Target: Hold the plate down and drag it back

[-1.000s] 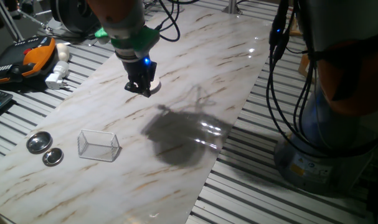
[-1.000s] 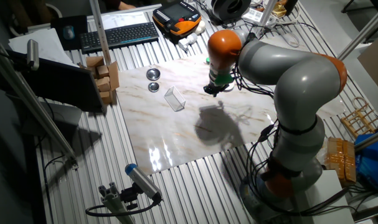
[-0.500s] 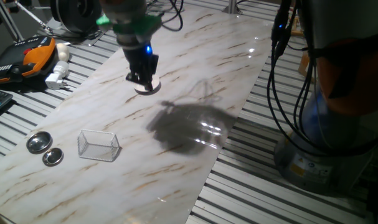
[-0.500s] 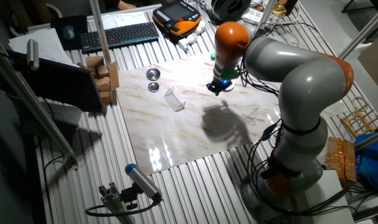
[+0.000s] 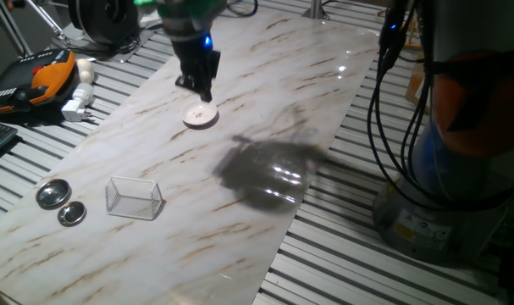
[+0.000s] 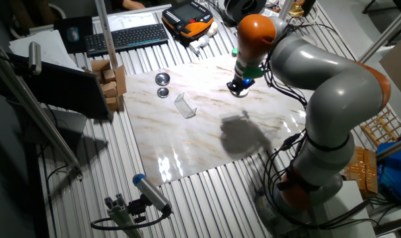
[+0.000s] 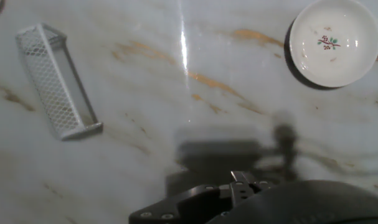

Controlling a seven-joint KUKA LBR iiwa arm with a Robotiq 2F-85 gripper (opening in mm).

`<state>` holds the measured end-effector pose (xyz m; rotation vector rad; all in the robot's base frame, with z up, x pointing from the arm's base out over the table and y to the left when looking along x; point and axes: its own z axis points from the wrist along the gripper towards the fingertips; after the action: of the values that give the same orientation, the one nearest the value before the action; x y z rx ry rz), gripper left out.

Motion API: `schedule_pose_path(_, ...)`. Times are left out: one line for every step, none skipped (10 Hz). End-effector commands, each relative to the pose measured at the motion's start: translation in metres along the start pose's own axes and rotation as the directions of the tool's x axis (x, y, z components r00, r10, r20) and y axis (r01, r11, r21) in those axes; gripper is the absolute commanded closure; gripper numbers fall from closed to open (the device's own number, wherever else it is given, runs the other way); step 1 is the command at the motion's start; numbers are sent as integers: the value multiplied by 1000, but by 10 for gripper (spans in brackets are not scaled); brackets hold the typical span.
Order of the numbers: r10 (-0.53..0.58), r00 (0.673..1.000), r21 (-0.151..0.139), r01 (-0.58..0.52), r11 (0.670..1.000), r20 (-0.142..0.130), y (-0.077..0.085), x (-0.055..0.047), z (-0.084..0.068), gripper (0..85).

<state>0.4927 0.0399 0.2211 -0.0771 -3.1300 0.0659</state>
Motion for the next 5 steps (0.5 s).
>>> schedule_pose_path(-5,1000,-5,5,1000,2,-5,1,-2,850)
schedule_pose_path(-4,1000,-14,4,1000,2,-7,2,-4,850)
schedule_pose_path(0,1000,-9,1,1000,13,-7,3,-5,850)
schedule_pose_path(4,1000,-12,-4,1000,17,-7,3,-5,850)
schedule_pose_path(4,1000,-14,-4,1000,18,-7,2,-4,850)
